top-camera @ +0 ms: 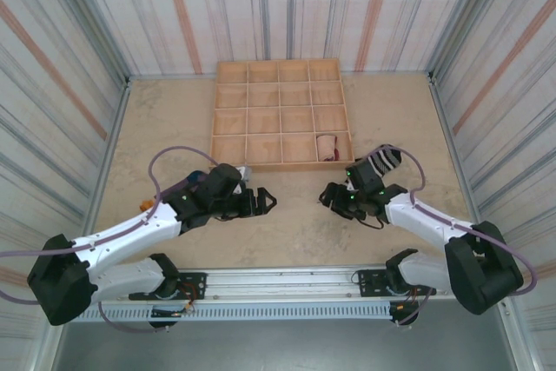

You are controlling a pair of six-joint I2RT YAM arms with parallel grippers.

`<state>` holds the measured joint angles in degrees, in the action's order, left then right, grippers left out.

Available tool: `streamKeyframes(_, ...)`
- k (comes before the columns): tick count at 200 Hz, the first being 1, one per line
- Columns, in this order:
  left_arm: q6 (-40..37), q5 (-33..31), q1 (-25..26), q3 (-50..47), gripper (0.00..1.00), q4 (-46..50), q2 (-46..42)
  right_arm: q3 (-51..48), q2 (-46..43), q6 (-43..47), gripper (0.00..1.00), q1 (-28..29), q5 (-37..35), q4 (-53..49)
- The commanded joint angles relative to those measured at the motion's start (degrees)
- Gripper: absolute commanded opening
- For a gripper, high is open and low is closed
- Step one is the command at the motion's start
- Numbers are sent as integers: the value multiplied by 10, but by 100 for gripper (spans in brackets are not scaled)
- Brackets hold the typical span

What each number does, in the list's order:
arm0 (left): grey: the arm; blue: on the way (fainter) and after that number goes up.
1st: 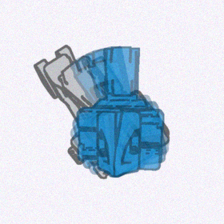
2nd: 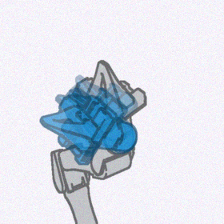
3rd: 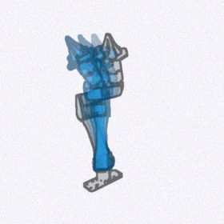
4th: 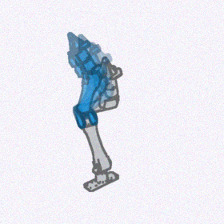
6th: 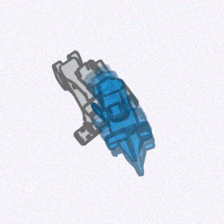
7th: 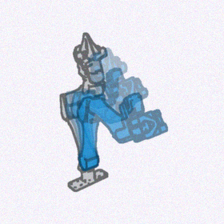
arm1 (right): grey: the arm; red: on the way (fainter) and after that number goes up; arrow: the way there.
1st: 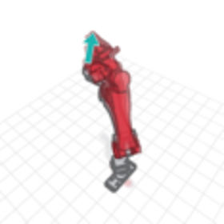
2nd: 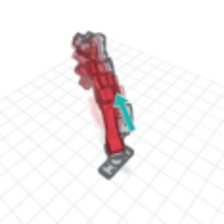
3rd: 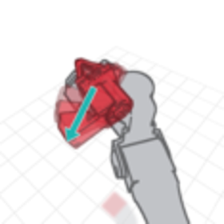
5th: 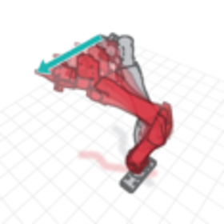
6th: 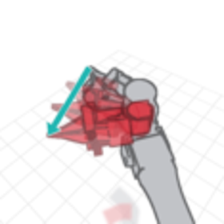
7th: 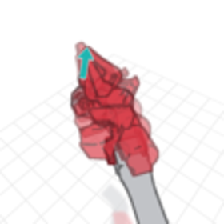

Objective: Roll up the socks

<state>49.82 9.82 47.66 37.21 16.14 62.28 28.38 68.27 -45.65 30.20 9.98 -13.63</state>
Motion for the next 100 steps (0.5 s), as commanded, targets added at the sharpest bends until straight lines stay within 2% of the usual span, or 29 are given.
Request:
streamKeyframes(1,26,-7,-8,-24,98,2,-9,-17,27,-64,92,55,-11,-9)
streamKeyframes(34,49,16,-23,-51,96,-26,-17,-1,60,-122,92,131,-26,38)
streamKeyframes(58,51,17,-29,-56,95,-23,-23,41,98,-137,92,185,-47,35)
streamKeyframes(100,55,44,-34,-64,88,-38,2,90,124,-138,91,232,-77,16)
